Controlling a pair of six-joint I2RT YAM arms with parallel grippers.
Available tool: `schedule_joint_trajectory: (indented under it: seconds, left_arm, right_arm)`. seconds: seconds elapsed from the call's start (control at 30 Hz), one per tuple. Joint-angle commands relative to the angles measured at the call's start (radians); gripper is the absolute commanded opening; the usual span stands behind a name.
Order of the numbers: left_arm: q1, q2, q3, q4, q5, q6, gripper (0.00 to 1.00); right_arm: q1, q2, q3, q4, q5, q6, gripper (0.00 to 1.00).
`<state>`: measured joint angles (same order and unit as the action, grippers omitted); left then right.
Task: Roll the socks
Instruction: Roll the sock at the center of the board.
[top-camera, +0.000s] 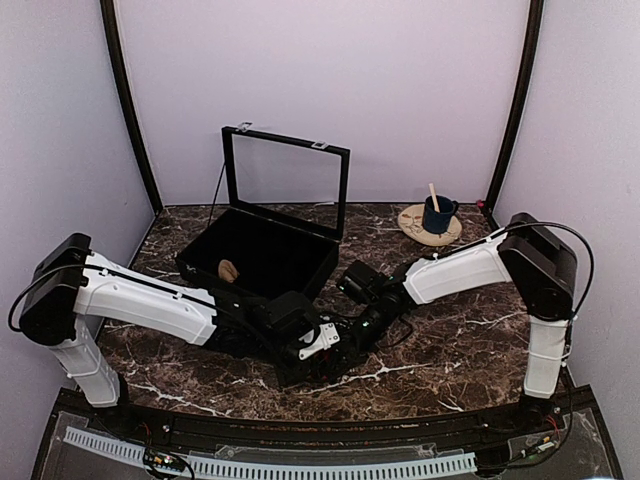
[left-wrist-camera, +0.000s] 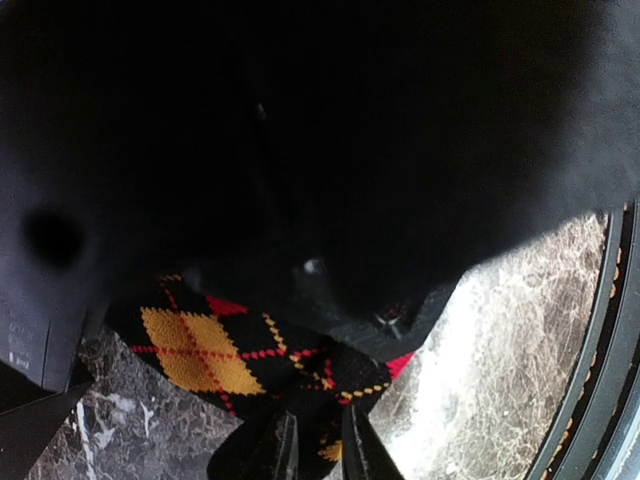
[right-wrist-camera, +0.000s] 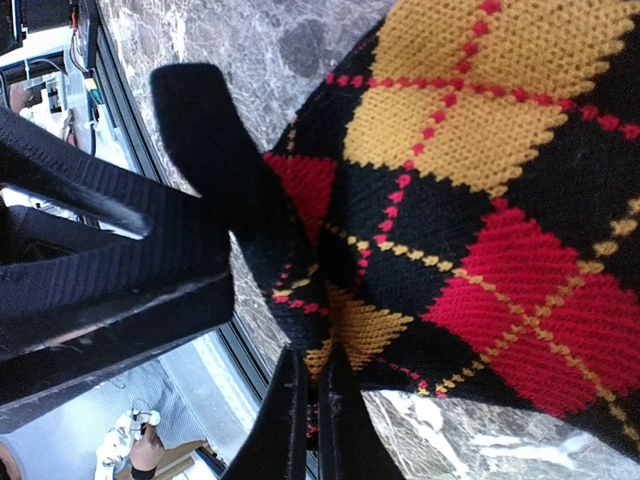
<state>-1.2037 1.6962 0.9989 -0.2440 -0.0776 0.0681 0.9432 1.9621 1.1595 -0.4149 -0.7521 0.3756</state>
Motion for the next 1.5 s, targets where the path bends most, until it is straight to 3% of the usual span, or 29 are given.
schedule_joint_trajectory:
  seconds: [0.0,0.73,1.07,1.47]
  left_arm:
    - [-0.003,0.024,0.028,-0.029,-0.008,0.006,0.18]
    - [-0.003,0.085,0.025,-0.013,-0.006,-0.014,0.18]
    - [-0.003,0.103,-0.012,0.006,0.017,-0.065,0.17]
    - [-0.003,0.068,-0.066,0.048,-0.009,-0.192,0.17]
  right_arm:
    - [-0.006,0.013,0.022,-0.01,-0.009,-0.007,0.0]
    - [-0.007,-0.026,-0.076,0.039,0.012,0.032,0.01]
    - [-0.013,-0.032,-0.079,0.038,0.029,0.04,0.2]
    - [-0.03,-0.025,-0.109,0.072,0.033,0.09,0.23]
